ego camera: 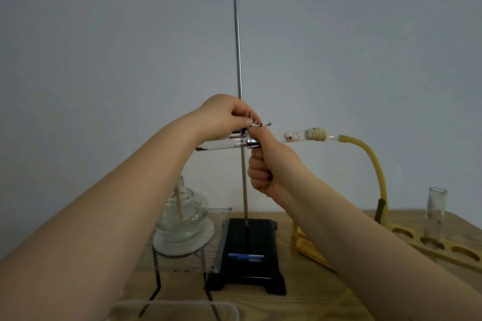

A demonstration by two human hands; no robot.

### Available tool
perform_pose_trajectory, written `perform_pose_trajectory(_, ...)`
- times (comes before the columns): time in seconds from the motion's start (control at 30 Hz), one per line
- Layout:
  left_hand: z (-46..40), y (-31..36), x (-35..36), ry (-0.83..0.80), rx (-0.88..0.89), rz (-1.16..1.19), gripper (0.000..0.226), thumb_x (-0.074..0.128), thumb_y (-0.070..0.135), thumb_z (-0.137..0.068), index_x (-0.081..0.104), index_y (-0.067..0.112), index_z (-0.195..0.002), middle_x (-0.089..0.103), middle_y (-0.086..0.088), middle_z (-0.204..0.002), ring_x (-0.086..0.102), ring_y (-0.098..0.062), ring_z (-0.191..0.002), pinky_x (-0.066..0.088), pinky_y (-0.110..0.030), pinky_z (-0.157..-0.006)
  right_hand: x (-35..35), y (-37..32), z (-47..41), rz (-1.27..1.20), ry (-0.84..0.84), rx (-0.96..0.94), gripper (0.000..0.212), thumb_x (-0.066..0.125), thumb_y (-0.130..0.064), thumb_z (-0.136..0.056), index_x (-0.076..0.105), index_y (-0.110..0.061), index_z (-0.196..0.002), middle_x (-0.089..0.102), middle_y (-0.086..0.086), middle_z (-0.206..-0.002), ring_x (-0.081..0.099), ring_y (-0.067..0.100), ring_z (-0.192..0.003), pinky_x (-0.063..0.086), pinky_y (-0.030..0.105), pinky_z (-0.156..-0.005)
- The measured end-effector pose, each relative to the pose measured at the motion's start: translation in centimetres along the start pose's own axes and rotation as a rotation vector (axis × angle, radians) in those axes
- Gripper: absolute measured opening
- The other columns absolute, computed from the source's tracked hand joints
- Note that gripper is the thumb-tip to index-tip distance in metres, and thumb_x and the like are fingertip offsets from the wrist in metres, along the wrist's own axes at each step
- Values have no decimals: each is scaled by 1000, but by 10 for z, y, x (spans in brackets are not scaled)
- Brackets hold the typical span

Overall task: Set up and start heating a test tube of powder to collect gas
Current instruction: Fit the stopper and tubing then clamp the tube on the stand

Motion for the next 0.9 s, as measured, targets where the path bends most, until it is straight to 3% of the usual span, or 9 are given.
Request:
perform_pose_trajectory(0.1,-1,-4,-2,-49,0,9,22,54,12,-93,69,29,-95,69,6,-96,60,-11,-92,42,-18,-73,1,0,0,10,-5,-8,56,54,-37,-86,22,-23,-43,18,-6,-41,15,10,-38,11,22,-42)
perform_pose_trajectory(0.23,-3,-7,-4,-94,6,27,26,52,10,-94,68,31,-93,63,17,-84,54,2,-75,38,-13,-66,2,1,1,18,-4,-8,57,53,-38,-87,22,-23,-42,19,-5,-42,16,10,-39,11,24,-45)
perform_pose_trajectory(0.43,-6,-6,-2,-116,-2,33,30,50,8,-94,65,31,-84,61,12,-83,51,-6,-73,41,-19,-70,3,2,2,26,-11,-8,58,52,-38,-87,22,-23,-39,19,-6,-39,16,10,-37,11,22,-42)
perform_pose_trajectory(0.57,-3,-2,-5,-45,-4,-20,23,53,10,-92,68,27,-97,62,16,-88,55,1,-79,40,-8,-68,2,0,2,20,-6,-5,59,53,-39,-87,22,-23,-40,19,-6,-40,16,10,-37,11,22,-42)
perform_pose_trajectory(0.63,-2,-4,-6,36,-24,-34,20,56,11,-90,69,21,-101,64,10,-91,58,-3,-82,41,-11,-69,3,0,2,20,0,-6,58,53,-39,-87,22,-23,-41,19,-5,-41,16,10,-37,11,22,-42)
perform_pose_trajectory(0.7,-1,-6,-5,80,-80,-87,16,59,20,-86,70,16,-97,65,3,-87,58,-10,-77,42,-19,-65,3,0,3,22,4,-7,58,54,-39,-87,22,-23,-41,19,-5,-40,15,10,-38,11,22,-41)
perform_pose_trajectory(0.8,-1,-7,-3,130,-155,-226,37,58,44,-84,69,9,-86,57,-4,-75,48,-16,-66,38,-30,-61,3,-1,6,23,9,-6,60,55,-39,-87,23,-23,-38,20,-5,-39,16,10,-37,13,21,-38)
perform_pose_trajectory(0.9,-1,-5,-2,182,-210,-259,50,56,59,-79,69,11,-79,46,-1,-60,44,-17,-57,33,-29,-57,3,-1,7,23,20,-6,59,55,-40,-87,24,-22,-41,20,-5,-40,17,10,-37,14,22,-40)
Point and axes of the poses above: each hand's wrist, its own z-axis away from the middle knuckle, its own x-axis out of the palm, y = z × x, the point moved 3 cm from there along -z, towards the middle knuckle
